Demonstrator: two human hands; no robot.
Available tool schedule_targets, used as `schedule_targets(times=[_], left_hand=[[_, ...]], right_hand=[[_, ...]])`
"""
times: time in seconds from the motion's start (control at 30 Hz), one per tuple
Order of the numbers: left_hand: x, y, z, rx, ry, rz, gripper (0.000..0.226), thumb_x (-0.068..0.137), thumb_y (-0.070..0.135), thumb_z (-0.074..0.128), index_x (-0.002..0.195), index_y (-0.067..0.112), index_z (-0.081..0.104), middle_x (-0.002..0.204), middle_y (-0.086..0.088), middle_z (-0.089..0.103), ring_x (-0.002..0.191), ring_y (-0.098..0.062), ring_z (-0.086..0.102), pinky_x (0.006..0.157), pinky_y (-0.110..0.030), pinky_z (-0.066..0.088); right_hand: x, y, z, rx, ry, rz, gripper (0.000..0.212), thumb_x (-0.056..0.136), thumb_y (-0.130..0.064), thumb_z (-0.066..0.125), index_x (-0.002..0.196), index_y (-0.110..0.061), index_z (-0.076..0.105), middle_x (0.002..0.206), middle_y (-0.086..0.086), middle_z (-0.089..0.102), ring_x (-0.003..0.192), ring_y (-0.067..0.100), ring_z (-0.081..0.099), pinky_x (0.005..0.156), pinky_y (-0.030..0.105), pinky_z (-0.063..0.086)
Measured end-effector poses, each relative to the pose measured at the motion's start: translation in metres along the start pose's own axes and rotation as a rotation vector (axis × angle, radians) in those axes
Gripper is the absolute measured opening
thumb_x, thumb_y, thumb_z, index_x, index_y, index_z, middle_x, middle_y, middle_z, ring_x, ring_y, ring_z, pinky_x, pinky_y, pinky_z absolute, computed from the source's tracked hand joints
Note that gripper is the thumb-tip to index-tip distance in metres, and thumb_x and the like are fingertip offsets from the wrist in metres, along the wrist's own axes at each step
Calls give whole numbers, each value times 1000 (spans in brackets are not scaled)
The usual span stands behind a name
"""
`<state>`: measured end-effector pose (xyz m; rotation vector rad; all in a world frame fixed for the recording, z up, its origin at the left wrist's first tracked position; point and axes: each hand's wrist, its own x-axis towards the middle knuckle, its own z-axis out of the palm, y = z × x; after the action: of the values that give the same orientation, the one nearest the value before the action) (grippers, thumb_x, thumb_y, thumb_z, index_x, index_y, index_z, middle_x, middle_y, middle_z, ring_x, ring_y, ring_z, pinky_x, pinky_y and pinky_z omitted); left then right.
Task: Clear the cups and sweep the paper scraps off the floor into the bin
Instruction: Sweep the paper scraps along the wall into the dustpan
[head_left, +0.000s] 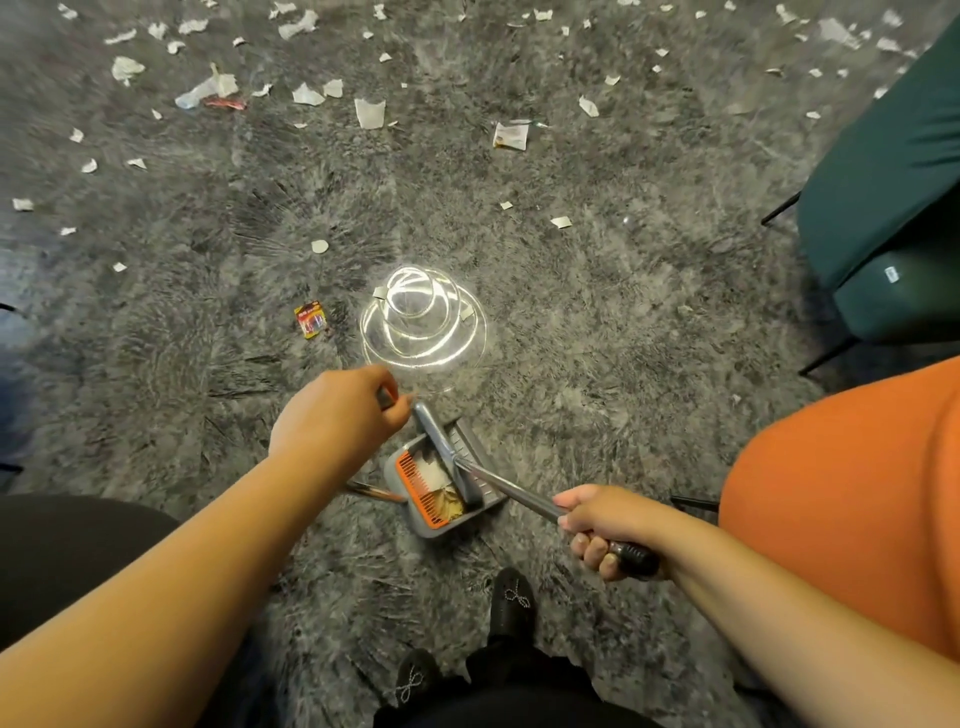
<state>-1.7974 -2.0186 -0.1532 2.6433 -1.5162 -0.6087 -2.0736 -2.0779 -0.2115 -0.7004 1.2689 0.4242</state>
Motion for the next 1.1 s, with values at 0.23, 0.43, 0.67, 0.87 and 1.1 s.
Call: schedule_targets(times=[0.23,0.43,0.67,0.87,1.1], left_hand=[[-10,-23,-10,-112,62,-147,20,90,47,60,91,28,65,77,4,65,73,-20,60,64,-33,52],[1,-52,-35,-191,155,-241,15,90,47,61,87,32,63,72,7,60,76,-21,59,66,-32,47],[42,-98,-62,-207,218,-257,18,89,45,62,89,28,66,71,4,57,74,-21,53,65,-30,41],[90,-140,-90,-211,207,-230,14,88,44,62,85,31,65,75,4,62,75,-21,56,65,-30,42],[139,-171,-114,-189,189,-240,13,88,48,61,85,35,64,78,7,64,75,-18,56,64,-29,42]], right_hand=[[-16,-7,8,-64,61,-69,36,98,-6,36,127,-26,42,61,3,43,34,5,36,35,13,29],[-9,-44,16,-8,169,-150,42,98,-6,36,135,-26,38,61,5,42,34,6,34,35,12,28],[11,-106,31,30,250,-208,46,99,-6,37,141,-23,34,63,6,42,31,5,34,34,12,28],[31,-170,53,92,326,-228,47,100,-6,37,143,-24,33,64,7,41,28,5,34,36,10,28],[67,-238,55,152,343,-191,46,101,-7,34,144,-25,31,63,5,39,27,3,33,33,9,27]])
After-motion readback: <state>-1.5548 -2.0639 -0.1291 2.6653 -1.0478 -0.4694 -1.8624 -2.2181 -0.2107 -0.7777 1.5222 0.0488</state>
